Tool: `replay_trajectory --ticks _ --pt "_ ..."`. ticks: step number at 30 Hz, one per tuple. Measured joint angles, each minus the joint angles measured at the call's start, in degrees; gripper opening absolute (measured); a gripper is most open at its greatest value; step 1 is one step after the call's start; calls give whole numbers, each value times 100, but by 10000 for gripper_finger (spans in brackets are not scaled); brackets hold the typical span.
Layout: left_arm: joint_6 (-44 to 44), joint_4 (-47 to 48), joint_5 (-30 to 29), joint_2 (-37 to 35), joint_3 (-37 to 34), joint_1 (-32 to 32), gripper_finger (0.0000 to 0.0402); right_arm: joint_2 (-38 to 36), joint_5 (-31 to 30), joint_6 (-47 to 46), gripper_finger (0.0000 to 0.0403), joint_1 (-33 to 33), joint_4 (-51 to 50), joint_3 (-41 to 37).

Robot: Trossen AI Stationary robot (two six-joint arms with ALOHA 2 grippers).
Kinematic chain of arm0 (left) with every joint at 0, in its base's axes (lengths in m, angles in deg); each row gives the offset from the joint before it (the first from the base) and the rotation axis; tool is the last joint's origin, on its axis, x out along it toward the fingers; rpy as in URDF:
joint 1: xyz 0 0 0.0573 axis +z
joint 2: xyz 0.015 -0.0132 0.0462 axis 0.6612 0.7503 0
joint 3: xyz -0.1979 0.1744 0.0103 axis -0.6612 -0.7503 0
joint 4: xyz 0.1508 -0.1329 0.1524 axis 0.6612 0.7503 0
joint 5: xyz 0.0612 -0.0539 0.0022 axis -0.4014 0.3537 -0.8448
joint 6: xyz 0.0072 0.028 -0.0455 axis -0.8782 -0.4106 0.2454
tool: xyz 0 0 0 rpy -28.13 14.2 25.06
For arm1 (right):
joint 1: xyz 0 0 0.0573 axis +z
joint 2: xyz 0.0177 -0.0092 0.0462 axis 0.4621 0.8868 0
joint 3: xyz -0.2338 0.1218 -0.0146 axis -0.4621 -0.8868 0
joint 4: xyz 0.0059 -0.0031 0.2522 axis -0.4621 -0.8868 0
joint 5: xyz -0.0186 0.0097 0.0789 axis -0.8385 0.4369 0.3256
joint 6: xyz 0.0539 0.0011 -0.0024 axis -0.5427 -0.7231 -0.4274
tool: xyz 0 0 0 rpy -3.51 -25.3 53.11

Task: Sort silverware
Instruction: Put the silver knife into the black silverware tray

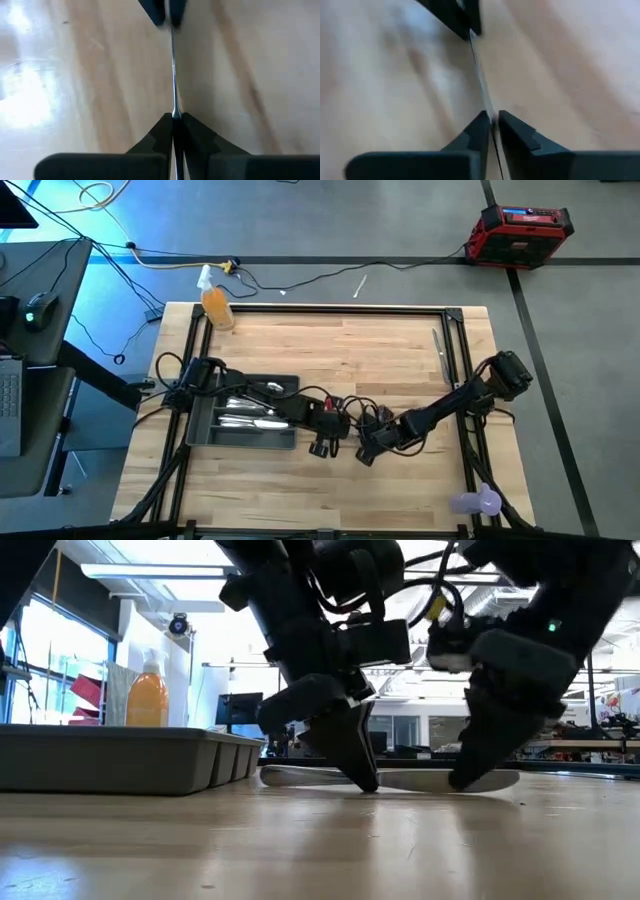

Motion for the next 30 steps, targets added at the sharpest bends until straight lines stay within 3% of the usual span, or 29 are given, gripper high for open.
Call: replay_trajectory --ticks 8,16,20,30 --pt "178 1168 -676 -861 236 -297 2 -853 -305 -199 138 181 -2156 1107" --pt "1681 3403 -638 -2399 133 -847 1 -981 -1746 -267 153 906 -2227 1461" --pt "2547 4075 -494 -3158 -485 -1101 1 -924 -2019 -539 153 1096 -2292 1461" --pt "4045 3921 -214 -4868 -2911 -1330 0 -935 -2096 -639 153 1158 -2209 1466"
